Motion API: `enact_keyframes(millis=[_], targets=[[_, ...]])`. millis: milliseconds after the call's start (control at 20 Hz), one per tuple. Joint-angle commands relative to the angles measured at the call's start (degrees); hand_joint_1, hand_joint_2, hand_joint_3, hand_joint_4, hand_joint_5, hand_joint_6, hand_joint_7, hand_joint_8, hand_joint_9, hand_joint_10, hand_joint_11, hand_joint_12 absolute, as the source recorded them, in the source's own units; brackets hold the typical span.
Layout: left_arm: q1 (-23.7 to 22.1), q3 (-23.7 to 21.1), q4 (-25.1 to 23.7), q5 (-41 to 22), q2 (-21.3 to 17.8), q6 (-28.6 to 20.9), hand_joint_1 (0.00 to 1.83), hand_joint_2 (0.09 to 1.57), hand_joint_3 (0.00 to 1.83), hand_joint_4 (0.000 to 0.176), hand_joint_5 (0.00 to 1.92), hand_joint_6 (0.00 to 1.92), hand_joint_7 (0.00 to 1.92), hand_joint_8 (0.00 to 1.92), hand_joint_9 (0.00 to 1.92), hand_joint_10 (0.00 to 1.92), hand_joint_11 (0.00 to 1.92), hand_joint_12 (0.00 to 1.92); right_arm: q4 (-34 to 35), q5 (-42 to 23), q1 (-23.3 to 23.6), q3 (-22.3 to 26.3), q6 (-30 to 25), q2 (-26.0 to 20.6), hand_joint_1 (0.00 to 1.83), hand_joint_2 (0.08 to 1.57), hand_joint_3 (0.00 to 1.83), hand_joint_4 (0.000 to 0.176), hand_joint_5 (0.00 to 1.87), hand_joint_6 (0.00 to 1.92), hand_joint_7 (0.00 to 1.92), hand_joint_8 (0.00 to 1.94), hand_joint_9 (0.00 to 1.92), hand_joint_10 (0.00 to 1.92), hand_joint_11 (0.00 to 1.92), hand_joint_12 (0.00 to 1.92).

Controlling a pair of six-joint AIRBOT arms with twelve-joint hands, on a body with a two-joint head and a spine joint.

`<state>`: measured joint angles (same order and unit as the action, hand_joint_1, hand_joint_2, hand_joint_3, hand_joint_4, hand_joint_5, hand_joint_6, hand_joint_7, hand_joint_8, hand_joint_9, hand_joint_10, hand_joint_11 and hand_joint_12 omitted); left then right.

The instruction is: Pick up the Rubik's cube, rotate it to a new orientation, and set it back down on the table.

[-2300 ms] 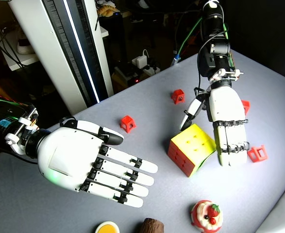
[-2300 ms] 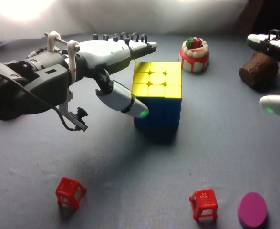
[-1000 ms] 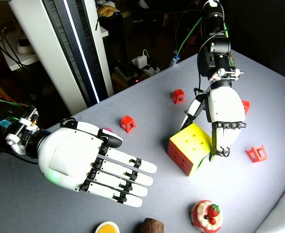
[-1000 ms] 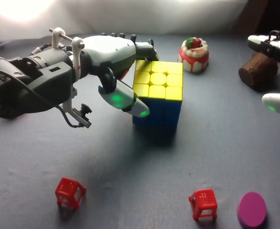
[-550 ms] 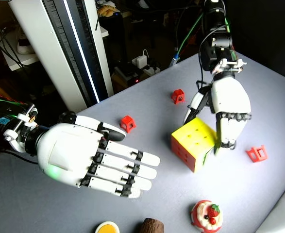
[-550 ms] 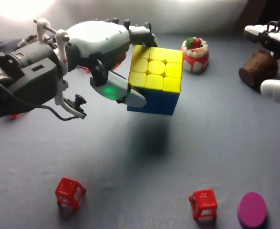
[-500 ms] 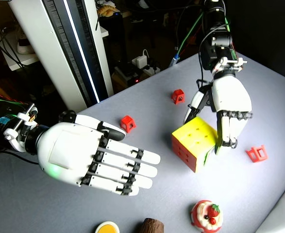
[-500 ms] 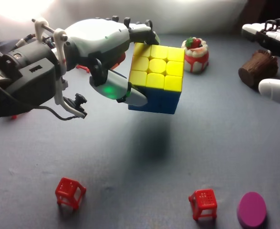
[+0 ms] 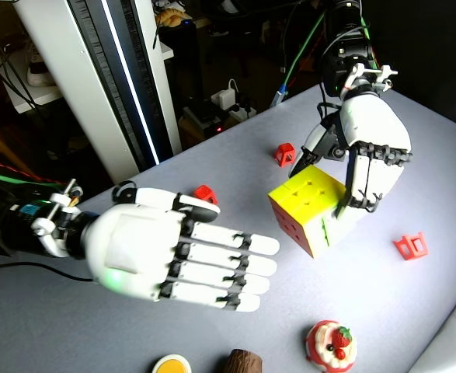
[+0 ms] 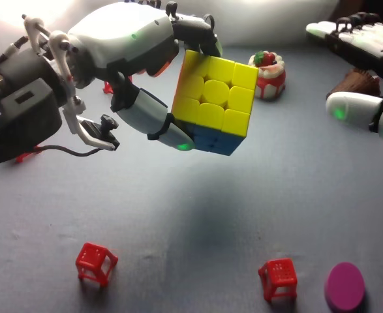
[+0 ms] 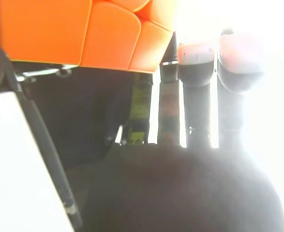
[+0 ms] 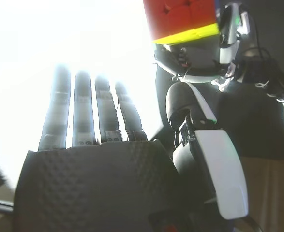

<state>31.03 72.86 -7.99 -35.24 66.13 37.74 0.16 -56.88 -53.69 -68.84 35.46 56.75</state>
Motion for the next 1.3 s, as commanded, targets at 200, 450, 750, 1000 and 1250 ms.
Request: enact_keyframes(millis=[200, 450, 750, 1000, 1250], targets=[[-0.28, -0.90, 0.62, -11.61, -1.03, -0.84, 1.17, 0.63, 1.43, 0.000, 0.82, 1.87, 0.99, 1.88, 1.15, 1.92, 1.21, 1.92, 0.15, -7.71, 2.43, -2.52, -0.36, 2.66, 0.00, 1.35, 0.00, 0.000, 0.08, 0.03, 0.12, 0.00, 0.00, 0.41, 0.00, 0.73], [-0.32, -1.44, -0.19, -12.96, -1.24, -1.03, 1.23, 0.68, 1.18, 0.000, 0.82, 1.53, 0.94, 1.82, 1.08, 1.92, 1.15, 1.92, -0.81, -7.71, 3.47, -3.97, -0.36, 4.67, 0.00, 1.33, 0.00, 0.000, 0.02, 0.01, 0.02, 0.01, 0.02, 0.15, 0.00, 0.16], [-0.19, -1.87, -0.51, -14.37, -1.53, -1.25, 1.23, 0.69, 1.17, 0.000, 0.79, 1.58, 0.94, 1.80, 1.07, 1.92, 1.15, 1.92, -1.71, -7.60, 3.62, -5.18, -0.36, 6.55, 0.00, 1.34, 0.00, 0.000, 0.03, 0.00, 0.01, 0.00, 0.06, 0.13, 0.00, 0.38], [-0.27, -2.42, -1.26, -15.70, -1.90, -1.51, 1.20, 0.68, 1.23, 0.000, 0.82, 1.65, 0.90, 1.85, 1.04, 1.92, 1.10, 1.92, -2.50, -6.74, 3.61, -5.89, -0.36, 7.69, 0.00, 1.36, 0.00, 0.000, 0.06, 0.01, 0.00, 0.00, 0.00, 0.00, 0.00, 0.19], [-0.18, -2.48, -1.23, -16.76, -1.92, -1.95, 1.21, 0.62, 1.38, 0.000, 0.84, 1.75, 0.99, 1.84, 1.17, 1.92, 1.24, 1.92, -3.57, -6.66, 3.60, -6.39, -0.36, 8.71, 0.00, 1.38, 0.01, 0.000, 0.00, 0.00, 0.00, 0.00, 0.00, 0.00, 0.00, 0.00]])
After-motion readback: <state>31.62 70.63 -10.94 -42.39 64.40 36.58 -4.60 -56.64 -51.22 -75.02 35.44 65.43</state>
